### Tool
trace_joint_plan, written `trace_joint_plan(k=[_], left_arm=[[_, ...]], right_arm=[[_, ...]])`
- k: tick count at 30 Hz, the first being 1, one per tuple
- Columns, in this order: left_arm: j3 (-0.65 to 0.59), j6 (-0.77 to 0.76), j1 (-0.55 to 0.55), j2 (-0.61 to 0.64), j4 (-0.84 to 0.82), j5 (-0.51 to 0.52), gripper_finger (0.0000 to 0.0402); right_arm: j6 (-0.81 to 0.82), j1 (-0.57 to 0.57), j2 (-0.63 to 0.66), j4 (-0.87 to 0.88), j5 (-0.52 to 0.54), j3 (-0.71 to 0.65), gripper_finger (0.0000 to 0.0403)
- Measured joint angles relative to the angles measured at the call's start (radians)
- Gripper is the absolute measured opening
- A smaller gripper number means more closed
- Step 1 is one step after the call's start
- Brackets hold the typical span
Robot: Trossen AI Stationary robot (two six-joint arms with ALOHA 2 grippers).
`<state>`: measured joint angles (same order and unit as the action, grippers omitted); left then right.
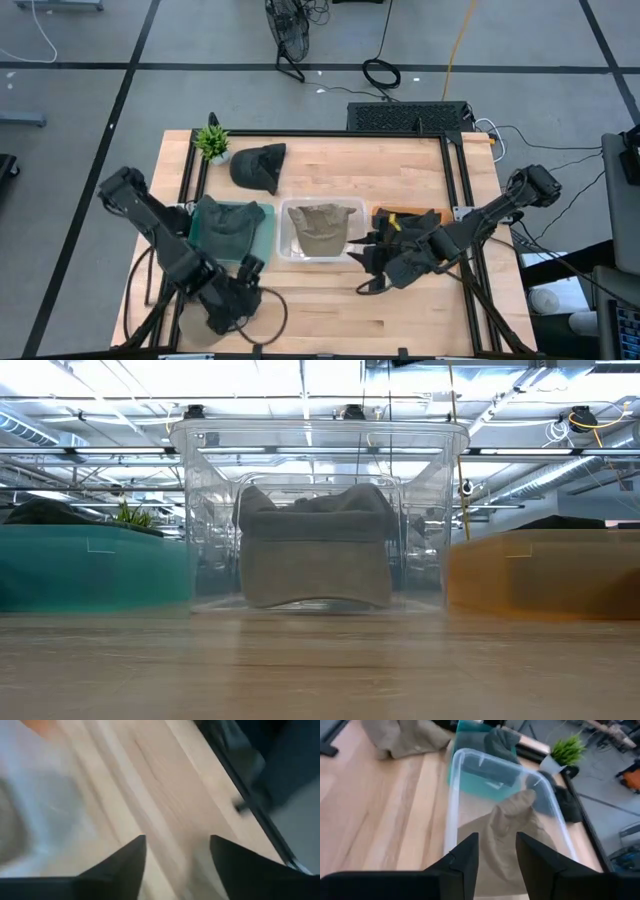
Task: Pick & Place hat
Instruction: Put the brown cap into the transparent bin
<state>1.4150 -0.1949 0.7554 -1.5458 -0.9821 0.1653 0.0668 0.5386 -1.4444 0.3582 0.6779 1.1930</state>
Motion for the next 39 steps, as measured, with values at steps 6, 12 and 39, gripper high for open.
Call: trace_joint_plan(k=[6, 12, 39], left_arm=[[0.03, -0.209, 0.057, -0.061, -0.202, -0.265, 0.0286], [-0.025, -0.327, 0.14, -0.073, -0.15, -0.296, 0.0268], [-0.367, -0.464, 0.237, -0.072, 0.071, -0.298, 0.0209]], right_arm=[[0.055, 0.043, 0.126, -0.015, 0.011, -0.062, 0.0115], [0.059, 0.097, 0.281, -0.141, 0.046, -0.208, 0.0114], [0.044, 0.118, 0.486, -0.336, 0.054, -0.408, 0.0114]])
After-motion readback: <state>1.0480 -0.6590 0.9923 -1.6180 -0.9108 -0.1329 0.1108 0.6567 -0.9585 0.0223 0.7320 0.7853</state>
